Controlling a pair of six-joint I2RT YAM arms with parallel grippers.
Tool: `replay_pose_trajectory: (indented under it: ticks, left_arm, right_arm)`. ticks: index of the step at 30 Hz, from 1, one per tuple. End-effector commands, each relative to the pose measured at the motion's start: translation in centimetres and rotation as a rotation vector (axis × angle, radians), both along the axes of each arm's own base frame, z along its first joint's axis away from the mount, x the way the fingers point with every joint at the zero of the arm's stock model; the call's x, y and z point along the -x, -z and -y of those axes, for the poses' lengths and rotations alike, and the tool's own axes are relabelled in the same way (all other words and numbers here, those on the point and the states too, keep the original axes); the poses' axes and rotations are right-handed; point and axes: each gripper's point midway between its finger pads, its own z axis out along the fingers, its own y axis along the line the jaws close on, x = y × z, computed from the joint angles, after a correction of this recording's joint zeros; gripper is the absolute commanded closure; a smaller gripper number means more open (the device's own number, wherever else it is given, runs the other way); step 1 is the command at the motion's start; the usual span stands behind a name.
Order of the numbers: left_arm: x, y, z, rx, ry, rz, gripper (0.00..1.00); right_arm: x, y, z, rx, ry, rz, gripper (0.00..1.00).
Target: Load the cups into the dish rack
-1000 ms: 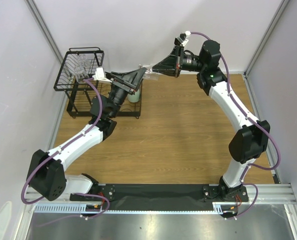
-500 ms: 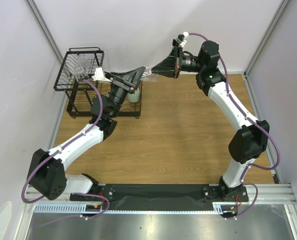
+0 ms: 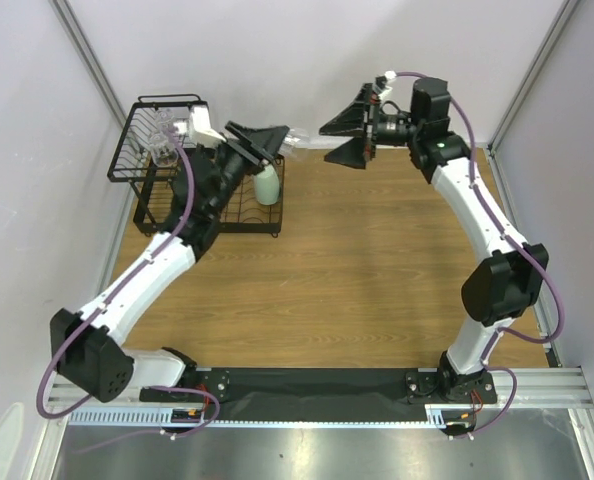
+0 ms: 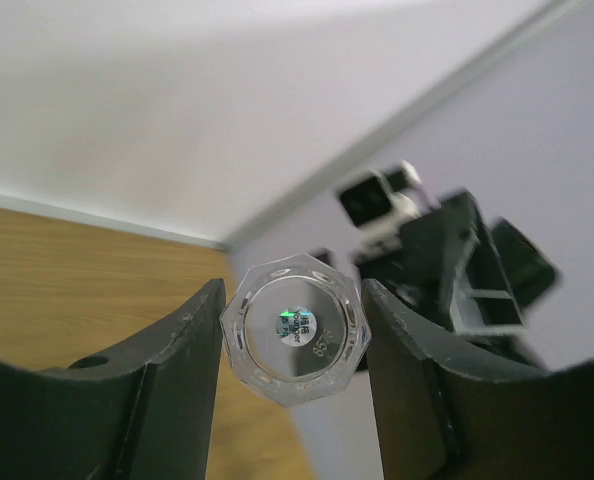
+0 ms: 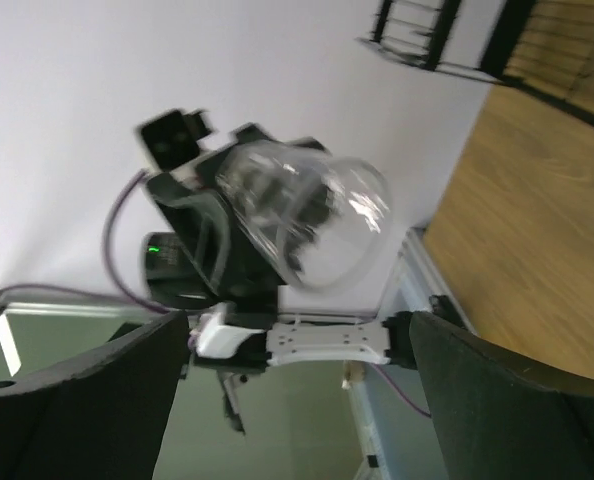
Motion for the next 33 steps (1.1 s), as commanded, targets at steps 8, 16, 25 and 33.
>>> replay_pose_trajectory:
  ticks: [8,16,25,33]
  left_arm:
    - [-3.5,5.2,-19.1,-0.649,-0.615,-0.535,1.00]
    - [-3.0,6.2,-26.9,-0.656,-0.830,-0.654,1.00]
    - [-3.3,7.1,-28.9,-0.610,-0.853,-0.694,1.00]
    - [-4.0,4.4,-27.2,-0.522,-0.793,-0.504,1.00]
  right_arm:
    - [0.8,1.5,6.5,0.199,0.158,0.023,0.00]
    - [0.7,2.1,7.8,0.228,0.179,0.028,0.00]
    - [0.3,2.2,7.8,0.237,0.168,0.030,0.00]
    - [0.0,2.2,7.9,0.234,0.171,0.029,0.00]
